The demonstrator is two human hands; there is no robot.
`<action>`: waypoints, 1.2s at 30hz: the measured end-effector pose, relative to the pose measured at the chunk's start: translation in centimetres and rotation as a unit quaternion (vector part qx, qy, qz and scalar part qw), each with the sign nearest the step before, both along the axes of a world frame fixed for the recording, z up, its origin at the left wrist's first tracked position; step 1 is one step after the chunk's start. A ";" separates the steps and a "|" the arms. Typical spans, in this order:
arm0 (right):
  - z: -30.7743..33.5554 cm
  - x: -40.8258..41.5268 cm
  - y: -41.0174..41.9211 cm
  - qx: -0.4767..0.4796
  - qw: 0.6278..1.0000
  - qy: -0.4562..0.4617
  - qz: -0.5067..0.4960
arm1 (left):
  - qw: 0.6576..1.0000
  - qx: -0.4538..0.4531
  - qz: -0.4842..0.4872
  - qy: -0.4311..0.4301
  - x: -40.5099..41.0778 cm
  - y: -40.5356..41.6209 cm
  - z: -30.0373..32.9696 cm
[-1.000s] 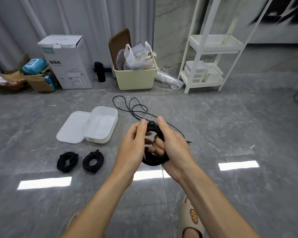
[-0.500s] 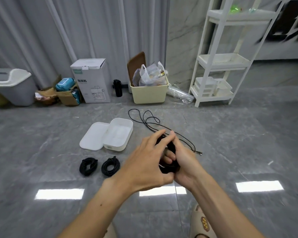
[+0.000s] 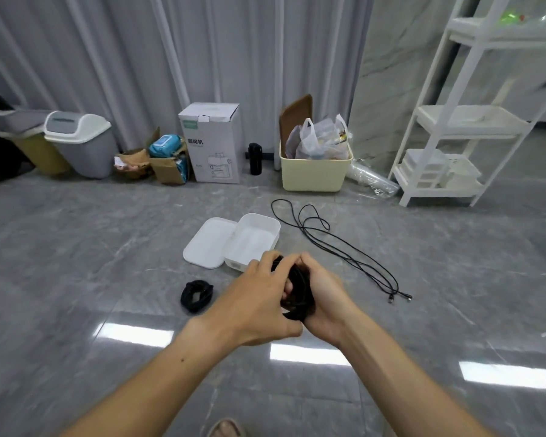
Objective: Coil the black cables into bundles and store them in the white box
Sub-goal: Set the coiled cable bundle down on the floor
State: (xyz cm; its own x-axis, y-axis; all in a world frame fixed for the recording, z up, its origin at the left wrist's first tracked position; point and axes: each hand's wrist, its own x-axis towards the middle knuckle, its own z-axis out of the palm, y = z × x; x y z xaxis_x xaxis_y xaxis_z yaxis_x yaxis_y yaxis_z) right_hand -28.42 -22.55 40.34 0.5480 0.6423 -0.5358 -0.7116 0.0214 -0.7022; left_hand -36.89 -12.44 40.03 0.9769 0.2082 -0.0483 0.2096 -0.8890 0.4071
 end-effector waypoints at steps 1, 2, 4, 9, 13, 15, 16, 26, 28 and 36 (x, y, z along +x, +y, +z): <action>-0.6 -0.1 0.9 -0.014 1.000 -0.009 0.003 | 1.000 -0.005 0.013 0.003 -0.3 0.8 -0.6; -1.2 -0.2 1.7 -0.035 0.999 -0.027 0.008 | 1.000 -0.012 0.027 0.007 -0.7 1.7 -1.2; -2.7 -0.6 3.4 -0.101 0.988 -0.113 0.042 | 0.998 -0.028 0.060 0.015 -1.4 3.5 -2.8; -9.0 -1.6 6.7 -0.196 0.849 -0.473 0.132 | 0.982 -0.069 0.175 0.030 -3.8 8.5 -7.9; -14.2 -2.3 9.2 -0.241 0.686 -0.658 0.197 | 0.959 -0.091 0.265 0.043 -5.7 12.5 -12.9; -16.5 -2.7 10.6 -0.245 0.626 -0.704 0.227 | 0.948 -0.098 0.299 0.048 -6.4 14.3 -15.6; -17.6 -2.9 11.3 -0.243 0.602 -0.722 0.240 | 0.943 -0.099 0.312 0.054 -6.7 15.1 -17.0; -29.7 -3.6 17.3 -0.268 0.526 -0.732 0.340 | 0.914 -0.080 0.377 0.129 -8.2 21.1 -31.2; -31.8 -3.6 17.8 -0.275 0.524 -0.727 0.349 | 0.909 -0.086 0.383 0.140 -8.0 21.6 -33.6; -37.4 -3.4 18.5 -0.280 0.516 -0.717 0.376 | 0.898 -0.106 0.390 0.176 -6.4 23.0 -39.8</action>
